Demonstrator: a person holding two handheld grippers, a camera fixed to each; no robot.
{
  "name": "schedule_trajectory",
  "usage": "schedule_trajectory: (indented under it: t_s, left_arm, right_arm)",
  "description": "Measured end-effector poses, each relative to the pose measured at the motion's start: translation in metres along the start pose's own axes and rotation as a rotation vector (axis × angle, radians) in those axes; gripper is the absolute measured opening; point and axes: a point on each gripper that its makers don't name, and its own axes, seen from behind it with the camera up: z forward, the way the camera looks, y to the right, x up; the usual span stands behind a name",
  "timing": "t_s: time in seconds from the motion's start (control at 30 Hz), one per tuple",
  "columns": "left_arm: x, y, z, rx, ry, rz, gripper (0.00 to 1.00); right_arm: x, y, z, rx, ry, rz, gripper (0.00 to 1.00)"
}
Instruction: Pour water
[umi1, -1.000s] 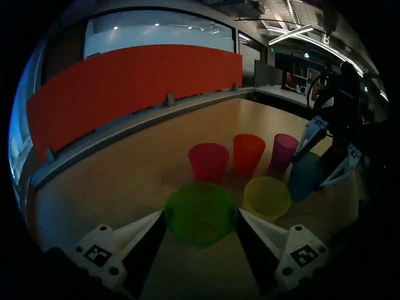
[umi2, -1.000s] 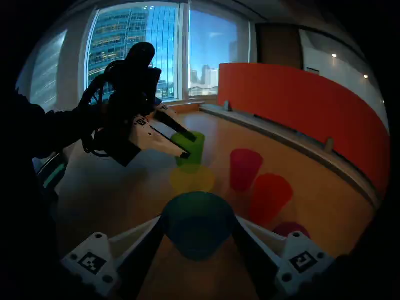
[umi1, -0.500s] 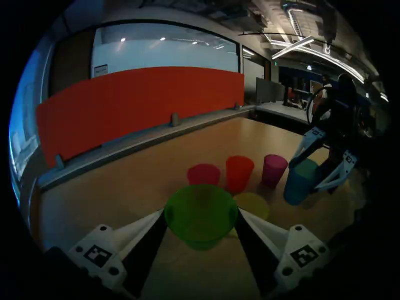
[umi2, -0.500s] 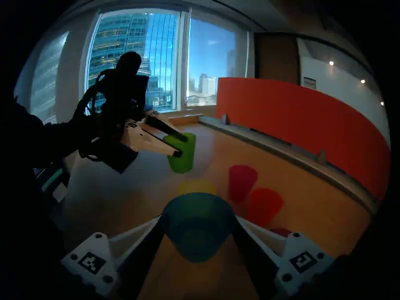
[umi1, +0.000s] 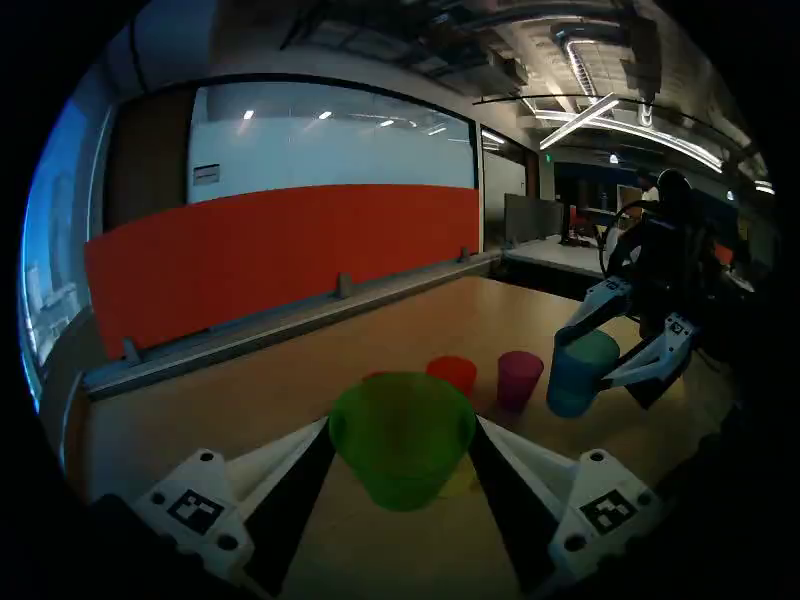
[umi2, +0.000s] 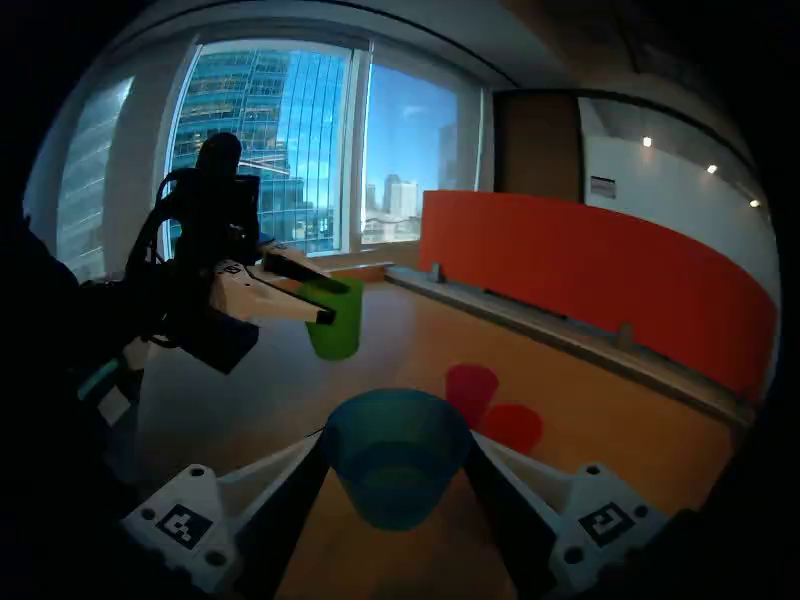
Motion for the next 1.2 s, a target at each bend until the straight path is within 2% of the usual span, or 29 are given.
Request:
schedule_trajectory:
  t_s: [0.17,0.3,0.57,1.0,1.2]
  left_arm:
    - [0.012,0.01,-0.01,0.005,0.059,-0.006,0.88]
    - [0.02,0.015,-0.016,0.015,0.102,-0.03,0.88]
    - [0.032,0.013,-0.025,0.059,0.183,-0.073,0.88]
    - [0.036,0.02,-0.034,0.095,0.22,-0.069,0.88]
    - [0.036,0.019,-0.034,0.121,0.224,-0.053,0.88]
  right_arm:
    - [0.008,0.001,-0.005,-0.015,0.028,0.002,0.92]
    - [0.015,0.002,-0.007,-0.032,0.05,-0.006,0.92]
    - [0.025,0.005,-0.007,-0.063,0.094,0.0,0.92]
    - [0.03,0.015,0.0,-0.127,0.145,0.042,0.92]
    - [0.031,0.023,0.002,-0.17,0.162,0.047,0.92]
